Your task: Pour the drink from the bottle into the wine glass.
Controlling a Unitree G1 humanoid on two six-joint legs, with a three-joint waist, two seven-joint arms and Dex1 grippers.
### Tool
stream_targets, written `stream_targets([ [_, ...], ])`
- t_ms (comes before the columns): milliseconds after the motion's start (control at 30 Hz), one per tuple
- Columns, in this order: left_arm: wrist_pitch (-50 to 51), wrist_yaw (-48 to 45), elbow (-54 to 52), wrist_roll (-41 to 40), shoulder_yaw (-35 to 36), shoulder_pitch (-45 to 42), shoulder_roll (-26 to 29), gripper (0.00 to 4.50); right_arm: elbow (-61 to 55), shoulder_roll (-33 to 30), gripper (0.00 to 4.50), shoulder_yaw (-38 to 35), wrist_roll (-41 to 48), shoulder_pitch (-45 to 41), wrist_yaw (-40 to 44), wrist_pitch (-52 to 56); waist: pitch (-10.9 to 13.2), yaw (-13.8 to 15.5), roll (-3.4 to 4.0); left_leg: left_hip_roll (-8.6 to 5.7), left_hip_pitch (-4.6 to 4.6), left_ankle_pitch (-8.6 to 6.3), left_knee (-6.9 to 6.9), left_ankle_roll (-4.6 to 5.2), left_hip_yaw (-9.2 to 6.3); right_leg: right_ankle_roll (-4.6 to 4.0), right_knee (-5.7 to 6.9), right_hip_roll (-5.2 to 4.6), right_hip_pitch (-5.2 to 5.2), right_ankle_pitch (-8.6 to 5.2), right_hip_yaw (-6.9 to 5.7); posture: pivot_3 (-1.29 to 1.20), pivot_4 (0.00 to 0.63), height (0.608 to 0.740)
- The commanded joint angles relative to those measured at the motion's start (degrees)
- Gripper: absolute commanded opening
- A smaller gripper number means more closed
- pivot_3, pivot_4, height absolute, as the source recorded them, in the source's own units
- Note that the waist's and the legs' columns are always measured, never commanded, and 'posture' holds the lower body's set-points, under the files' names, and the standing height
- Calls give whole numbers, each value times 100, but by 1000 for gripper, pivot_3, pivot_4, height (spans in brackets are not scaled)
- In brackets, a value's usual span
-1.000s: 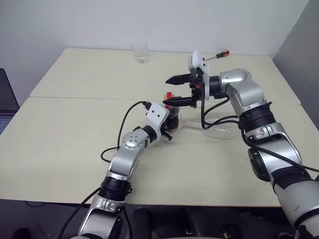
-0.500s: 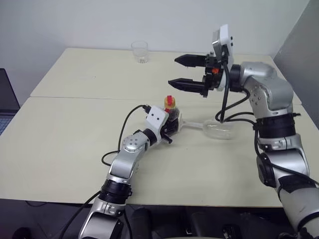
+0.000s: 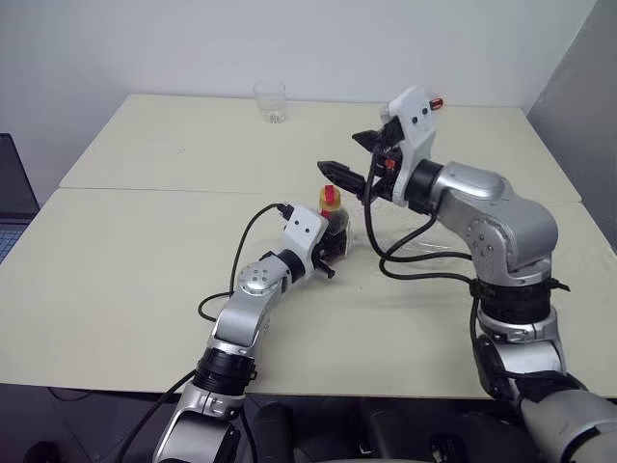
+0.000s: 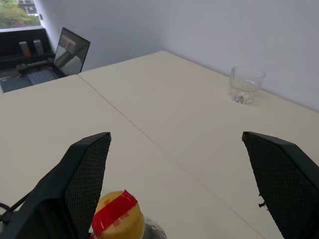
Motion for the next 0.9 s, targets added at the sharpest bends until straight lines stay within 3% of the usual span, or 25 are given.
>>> stream_targets([
  [33,-192,62,-112,21,-7,-187,-34,774,-587,95,4500,30,35,15,-440,507,0,0,0,0,0,0,0,0,0,4,0,0,0,-2,0,0,150,740],
  [633,-263,192,13,120,-34,-288,-59,773,-895,352,4500,339,28,403,-1046,1204,0,-6,0,-1,0,0,0,0,0,14,-3,4,0,-8,-1,0,150,740],
  [733,-257,203,5,114,-40,-277,-56,773,-877,355,3859,358,30,377,-1056,1175,0,-6,0,-1,0,0,0,0,0,14,-3,5,0,-8,-1,0,150,740],
  [900,-253,211,-16,100,-45,-262,-47,773,-894,369,2119,401,66,374,-1051,1190,0,-6,0,-1,-1,0,0,0,0,14,-4,5,0,-8,-1,0,150,740],
])
